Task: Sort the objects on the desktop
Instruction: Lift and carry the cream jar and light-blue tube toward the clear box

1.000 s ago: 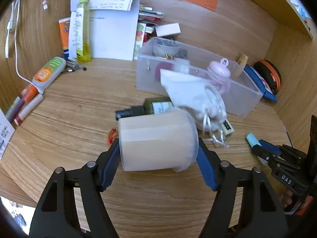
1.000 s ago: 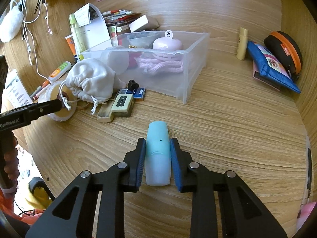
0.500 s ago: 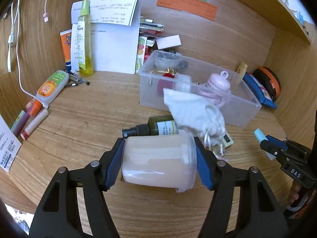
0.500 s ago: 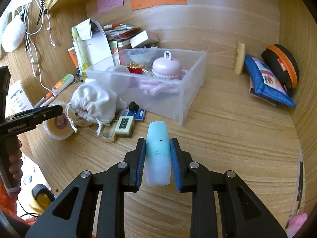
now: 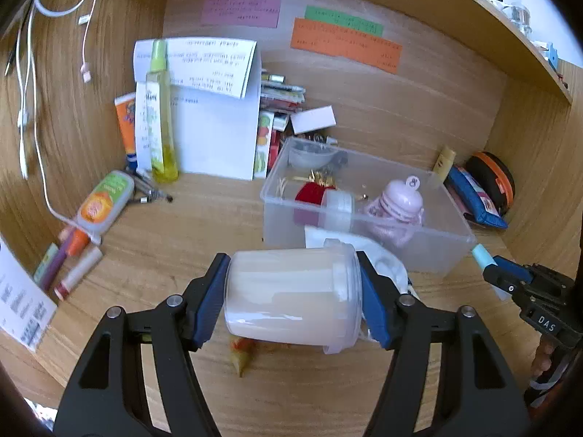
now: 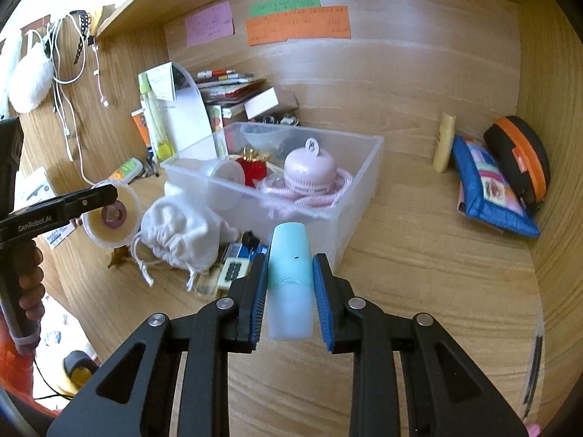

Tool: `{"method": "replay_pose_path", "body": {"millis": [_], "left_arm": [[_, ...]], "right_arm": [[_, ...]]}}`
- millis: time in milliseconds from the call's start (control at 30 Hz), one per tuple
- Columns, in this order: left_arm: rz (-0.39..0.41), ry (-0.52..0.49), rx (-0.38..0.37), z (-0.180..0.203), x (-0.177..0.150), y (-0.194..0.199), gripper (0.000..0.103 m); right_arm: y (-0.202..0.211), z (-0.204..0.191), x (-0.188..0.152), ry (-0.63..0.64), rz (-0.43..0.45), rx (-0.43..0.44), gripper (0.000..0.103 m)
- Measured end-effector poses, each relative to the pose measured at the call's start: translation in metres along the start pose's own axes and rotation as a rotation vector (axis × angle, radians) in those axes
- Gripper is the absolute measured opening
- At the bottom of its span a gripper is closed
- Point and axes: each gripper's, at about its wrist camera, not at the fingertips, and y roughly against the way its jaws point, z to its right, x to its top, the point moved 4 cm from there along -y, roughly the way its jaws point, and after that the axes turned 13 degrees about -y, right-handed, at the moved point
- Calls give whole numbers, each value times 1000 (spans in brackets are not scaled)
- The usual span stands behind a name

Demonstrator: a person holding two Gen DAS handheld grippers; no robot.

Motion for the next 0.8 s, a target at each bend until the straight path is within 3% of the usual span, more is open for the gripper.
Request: {"method": "replay_pose_path", "body": {"millis": [633,800], "left_arm": [[75,-69,24,-12,73,-16,66],[79,-63,-40,-14,92,-27,66]], "right_arm": [[-6,-17,64,62,88,21,23],[-16,-17,78,68,93,30,23]]}}
